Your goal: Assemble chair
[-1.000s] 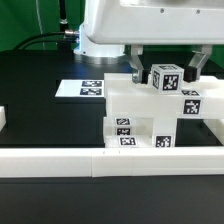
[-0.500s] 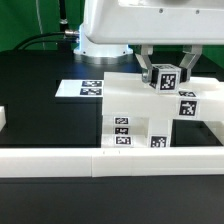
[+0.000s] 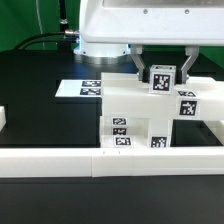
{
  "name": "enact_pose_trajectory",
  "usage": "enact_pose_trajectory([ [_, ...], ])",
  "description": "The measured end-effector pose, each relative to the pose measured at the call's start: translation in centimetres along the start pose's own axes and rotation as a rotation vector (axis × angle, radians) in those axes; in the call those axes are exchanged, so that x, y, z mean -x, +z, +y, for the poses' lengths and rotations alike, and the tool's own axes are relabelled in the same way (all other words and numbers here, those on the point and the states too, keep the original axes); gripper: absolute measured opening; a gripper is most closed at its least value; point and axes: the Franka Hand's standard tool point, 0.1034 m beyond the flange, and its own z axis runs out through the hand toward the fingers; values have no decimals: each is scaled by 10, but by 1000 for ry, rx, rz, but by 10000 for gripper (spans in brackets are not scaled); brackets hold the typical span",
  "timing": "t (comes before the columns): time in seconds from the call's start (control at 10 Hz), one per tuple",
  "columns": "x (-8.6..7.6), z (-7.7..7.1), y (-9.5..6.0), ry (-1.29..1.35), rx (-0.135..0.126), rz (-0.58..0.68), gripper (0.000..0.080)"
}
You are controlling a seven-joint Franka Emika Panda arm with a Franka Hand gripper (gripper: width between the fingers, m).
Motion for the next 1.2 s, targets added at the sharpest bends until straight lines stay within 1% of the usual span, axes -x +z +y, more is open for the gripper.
enact_pose_trajectory([
  [0.2, 0, 0, 0, 180, -3, 0, 284],
  [0.5, 0, -2, -1, 331, -12, -5, 284],
  [0.6, 0, -1, -1, 400, -20, -10, 284],
  [0.7, 1, 1, 0, 576, -38, -27, 284],
  [0.8, 2, 3, 0, 716, -37, -34, 284],
  [1.0, 1, 4, 0, 912, -51, -52, 284],
  [1.2, 2, 3, 0, 1019, -56, -61, 284],
])
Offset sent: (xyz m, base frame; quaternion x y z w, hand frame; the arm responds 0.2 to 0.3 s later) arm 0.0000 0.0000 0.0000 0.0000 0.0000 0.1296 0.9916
